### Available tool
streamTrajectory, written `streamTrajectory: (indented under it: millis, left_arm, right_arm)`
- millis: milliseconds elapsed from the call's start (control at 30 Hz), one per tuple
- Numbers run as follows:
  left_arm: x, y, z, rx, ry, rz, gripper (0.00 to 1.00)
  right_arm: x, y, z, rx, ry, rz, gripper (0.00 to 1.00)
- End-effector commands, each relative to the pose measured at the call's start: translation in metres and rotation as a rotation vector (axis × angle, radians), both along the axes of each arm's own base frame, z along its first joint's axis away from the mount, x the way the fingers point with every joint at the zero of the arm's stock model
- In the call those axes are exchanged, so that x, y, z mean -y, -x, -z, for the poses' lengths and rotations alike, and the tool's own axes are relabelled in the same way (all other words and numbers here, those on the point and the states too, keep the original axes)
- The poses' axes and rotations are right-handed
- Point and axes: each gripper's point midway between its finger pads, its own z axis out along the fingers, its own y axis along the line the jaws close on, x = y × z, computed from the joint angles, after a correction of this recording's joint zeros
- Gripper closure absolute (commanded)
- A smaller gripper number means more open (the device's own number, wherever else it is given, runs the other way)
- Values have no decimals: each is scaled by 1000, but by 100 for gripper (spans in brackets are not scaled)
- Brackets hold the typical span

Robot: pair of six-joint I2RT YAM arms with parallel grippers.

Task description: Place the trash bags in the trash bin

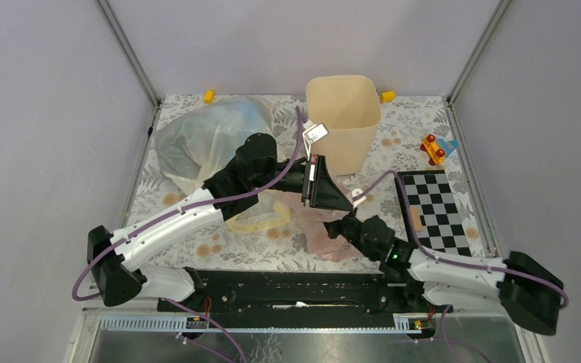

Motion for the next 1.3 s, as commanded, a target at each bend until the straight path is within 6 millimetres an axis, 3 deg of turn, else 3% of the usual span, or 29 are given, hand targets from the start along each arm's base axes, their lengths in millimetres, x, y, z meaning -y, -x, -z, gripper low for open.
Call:
streamTrajectory:
  millis: [0,100,200,367,567,767,1000,1267]
  left_arm:
    - [2,4,-31,61,102,5,100]
    - [3,6,-31,58,109,20,100]
    - [-1,10,-43,83,136,29,100]
    - [-9,1,-60,115,153,-24,100]
    - [-32,-47,-38,80,98,-156,100]
    - [-56,-80,-2,61,5,-260,100]
    - [-78,-105,53,70,-176,-387,99]
    - [-90,-104,52,86,-187,-414,99]
  right_arm:
    - [58,-21,-51,74,-143,299,100]
    - [86,-17,-56,70,-145,375,100]
    - [96,-11,-55,59,-134,376,100]
    - [79,-2,-62,85,-137,257,100]
    - [61,-4,-68,59,-87,211,100]
    - [26,-5,-47,-6,-86,129,100]
    - [11,-12,-11,-72,-71,146,100]
    - [-1,9,32,-183,-49,35,100]
